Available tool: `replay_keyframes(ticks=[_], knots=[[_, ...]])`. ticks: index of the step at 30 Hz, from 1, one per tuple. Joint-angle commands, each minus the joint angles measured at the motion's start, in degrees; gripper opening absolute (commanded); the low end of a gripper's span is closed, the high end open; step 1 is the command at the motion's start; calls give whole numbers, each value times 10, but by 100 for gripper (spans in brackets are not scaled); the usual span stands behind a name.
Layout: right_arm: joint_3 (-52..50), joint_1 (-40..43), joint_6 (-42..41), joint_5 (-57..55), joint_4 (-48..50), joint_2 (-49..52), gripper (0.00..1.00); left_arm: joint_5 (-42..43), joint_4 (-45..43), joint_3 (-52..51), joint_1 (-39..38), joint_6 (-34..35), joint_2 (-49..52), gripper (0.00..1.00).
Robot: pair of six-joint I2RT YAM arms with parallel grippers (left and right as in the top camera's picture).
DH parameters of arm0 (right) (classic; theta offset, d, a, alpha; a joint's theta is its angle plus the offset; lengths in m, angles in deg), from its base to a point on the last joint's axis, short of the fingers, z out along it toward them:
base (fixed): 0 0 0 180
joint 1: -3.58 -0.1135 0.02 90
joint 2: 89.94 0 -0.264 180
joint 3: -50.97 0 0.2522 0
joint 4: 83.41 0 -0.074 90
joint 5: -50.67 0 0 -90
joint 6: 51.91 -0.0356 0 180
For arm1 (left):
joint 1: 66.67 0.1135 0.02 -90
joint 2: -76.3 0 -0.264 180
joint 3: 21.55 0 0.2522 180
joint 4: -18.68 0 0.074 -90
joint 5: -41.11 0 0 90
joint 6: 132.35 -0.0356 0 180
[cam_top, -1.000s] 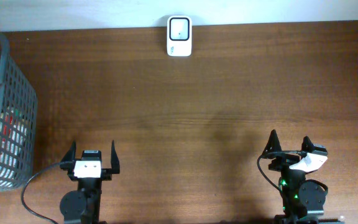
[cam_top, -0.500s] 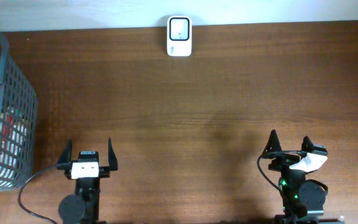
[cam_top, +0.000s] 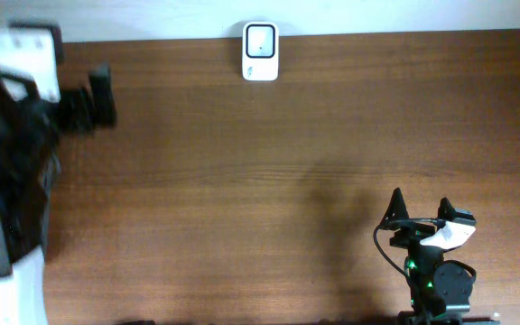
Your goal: Scan the item barcode
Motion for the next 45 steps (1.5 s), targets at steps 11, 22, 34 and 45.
replay_keyframes(ticks=[11,22,34,45], knots=[[-3,2,2,-1,-5,-5,99,-86,144,140,372,166,205,97],[-3,2,2,-1,-5,-5,99,94,175,140,418,-47,505,77],[-3,2,2,-1,-5,-5,99,68,170,140,378,-51,607,48],[-3,2,2,-1,-5,-5,99,69,264,277,379,-5,605,0]])
